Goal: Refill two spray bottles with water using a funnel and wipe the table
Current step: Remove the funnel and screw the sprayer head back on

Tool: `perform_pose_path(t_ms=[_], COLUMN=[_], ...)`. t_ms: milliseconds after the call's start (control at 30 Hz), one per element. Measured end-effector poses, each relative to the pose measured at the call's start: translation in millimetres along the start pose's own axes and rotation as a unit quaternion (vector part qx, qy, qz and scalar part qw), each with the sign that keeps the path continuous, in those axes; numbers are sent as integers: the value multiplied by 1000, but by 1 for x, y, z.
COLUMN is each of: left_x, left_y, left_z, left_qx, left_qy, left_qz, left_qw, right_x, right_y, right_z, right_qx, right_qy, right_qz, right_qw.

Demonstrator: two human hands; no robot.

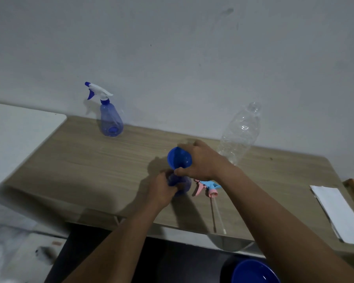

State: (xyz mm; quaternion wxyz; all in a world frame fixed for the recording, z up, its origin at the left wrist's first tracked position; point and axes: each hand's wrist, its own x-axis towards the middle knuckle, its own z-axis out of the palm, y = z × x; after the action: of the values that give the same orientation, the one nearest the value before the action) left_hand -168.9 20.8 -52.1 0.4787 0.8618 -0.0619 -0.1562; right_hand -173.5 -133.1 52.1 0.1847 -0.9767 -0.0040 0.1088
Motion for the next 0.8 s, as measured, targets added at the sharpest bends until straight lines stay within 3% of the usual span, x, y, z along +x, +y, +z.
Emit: perform_pose_path(t_ms=[200, 600, 800], left_x=[-3, -5, -5], left_y=[1, 4, 3], left_z=[-3, -5, -6], left_qx=[-18, -25, 17], left_qy=[-7, -5, 18], left_qz=[-5, 0, 17], left_qw=[1000, 1000, 1000], right_x=[3, 8, 7], right_y=[-6, -20, -6], right_z=[-3, -19, -44], right_qx=[-9, -138, -37], right_qy=[-17, -39, -74], right_qz=[7, -14, -14], right_qw=[1000, 990, 996])
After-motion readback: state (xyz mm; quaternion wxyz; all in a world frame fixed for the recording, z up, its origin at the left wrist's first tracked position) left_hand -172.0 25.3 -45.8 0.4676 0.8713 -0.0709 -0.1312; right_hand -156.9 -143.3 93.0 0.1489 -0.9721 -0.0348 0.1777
